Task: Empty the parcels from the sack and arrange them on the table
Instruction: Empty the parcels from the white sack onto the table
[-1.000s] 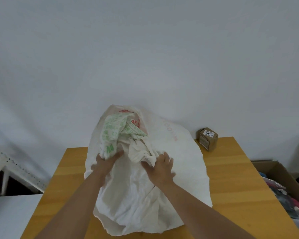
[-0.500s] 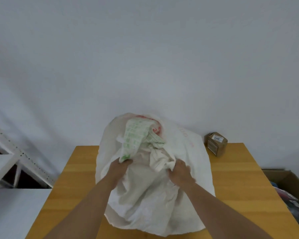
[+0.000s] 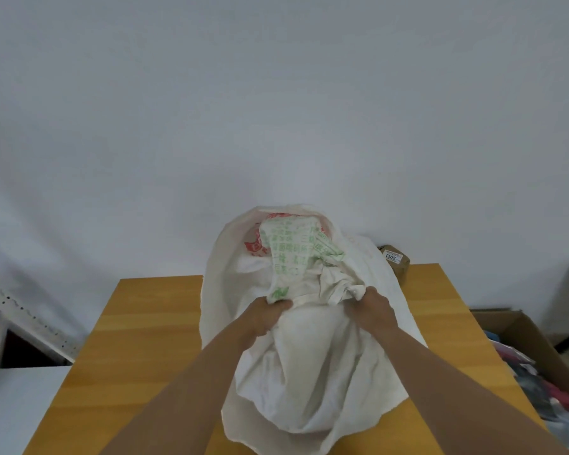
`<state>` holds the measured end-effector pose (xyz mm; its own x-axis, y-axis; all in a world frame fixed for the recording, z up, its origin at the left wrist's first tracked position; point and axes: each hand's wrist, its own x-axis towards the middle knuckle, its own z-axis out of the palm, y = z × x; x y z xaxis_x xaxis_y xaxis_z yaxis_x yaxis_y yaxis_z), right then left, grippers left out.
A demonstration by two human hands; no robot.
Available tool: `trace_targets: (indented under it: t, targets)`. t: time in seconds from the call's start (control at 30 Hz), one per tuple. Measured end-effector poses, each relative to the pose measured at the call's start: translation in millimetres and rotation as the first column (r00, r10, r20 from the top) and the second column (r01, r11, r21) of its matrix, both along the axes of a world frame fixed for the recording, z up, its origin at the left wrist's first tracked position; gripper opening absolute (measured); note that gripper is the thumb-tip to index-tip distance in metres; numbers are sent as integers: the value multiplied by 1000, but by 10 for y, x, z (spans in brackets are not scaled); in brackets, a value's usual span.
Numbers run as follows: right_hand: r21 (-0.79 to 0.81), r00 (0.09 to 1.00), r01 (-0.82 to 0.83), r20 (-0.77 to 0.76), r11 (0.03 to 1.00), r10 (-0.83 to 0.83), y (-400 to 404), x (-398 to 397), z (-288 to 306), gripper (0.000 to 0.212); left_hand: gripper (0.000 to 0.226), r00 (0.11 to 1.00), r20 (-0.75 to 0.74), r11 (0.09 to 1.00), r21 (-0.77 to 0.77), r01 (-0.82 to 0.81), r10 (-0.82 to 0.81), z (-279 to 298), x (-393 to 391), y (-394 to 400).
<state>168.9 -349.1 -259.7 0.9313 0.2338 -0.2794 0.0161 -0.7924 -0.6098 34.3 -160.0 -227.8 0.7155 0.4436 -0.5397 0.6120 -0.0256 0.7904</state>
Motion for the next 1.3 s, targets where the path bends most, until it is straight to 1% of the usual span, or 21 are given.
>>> trace_targets:
  t: [0.1,0.17,0.23,0.27,0.33,0.37,0.4,0.47,0.5,0.53,0.6,0.63,0.73,0.8,0.87,0.93,1.0,1.03,1.13,1.23,1.3]
  targets:
    - [26,993,-33,115,999,29,80,-80,246,29,32,979,140,973,160,-169,147,148,95,6]
    - [131,964,-66,265,989,29,179,-148,485,18,23,938,285,896,334,-291,198,376,140,34]
    - [249,928,-96,373,964,-4,272,-203,665,14,20,893,403,836,406,-370,199,564,148,130]
    - [286,925,-102,380,953,-15,309,-217,716,14,22,892,411,830,418,-369,190,631,144,175]
    - [322,954,-92,301,942,-10,388,-241,752,8,28,929,333,843,441,-308,165,673,94,247]
    - [351,962,-91,274,932,-9,416,-275,772,6,30,929,333,832,461,-308,159,680,54,266]
    - [400,961,-102,278,911,-14,444,-306,800,6,29,906,391,806,476,-351,164,697,20,281]
    - [516,947,-137,317,846,-40,514,-368,909,5,22,805,564,749,448,-488,186,795,-55,349]
    - [554,947,-152,319,819,-40,548,-386,953,5,18,773,604,733,434,-523,194,846,-58,412]
    - [568,953,-159,302,808,-25,597,-393,970,7,16,772,601,733,427,-530,208,894,-46,485]
    - [527,970,-155,240,836,29,677,-424,935,11,18,821,532,731,475,-490,205,925,-44,567]
    - [502,970,-162,237,849,45,700,-456,909,11,20,821,536,718,490,-494,199,926,-73,556]
    - [561,958,-174,287,809,7,749,-552,946,4,16,733,657,698,441,-564,177,938,-148,563]
    - [558,953,-175,302,811,-3,788,-566,938,15,12,770,614,727,448,-519,171,950,-137,631]
    - [496,962,-167,271,852,31,831,-597,883,7,19,829,531,739,484,-469,179,901,-158,683]
    - [505,955,-176,295,845,23,837,-657,870,7,15,776,609,707,478,-522,160,862,-243,652]
    - [558,941,-191,338,808,-10,851,-684,923,17,11,714,684,702,434,-564,150,827,-313,694]
    - [557,939,-197,344,807,-8,838,-676,918,20,12,732,661,723,424,-545,164,805,-324,734]
    - [437,960,-182,272,881,63,858,-653,768,11,22,856,468,779,444,-442,219,709,-335,827]
    - [392,958,-211,266,896,109,873,-675,654,14,36,853,458,778,429,-460,251,664,-402,821]
    - [421,969,-197,220,885,111,882,-688,657,12,57,837,452,834,296,-466,308,588,-448,885]
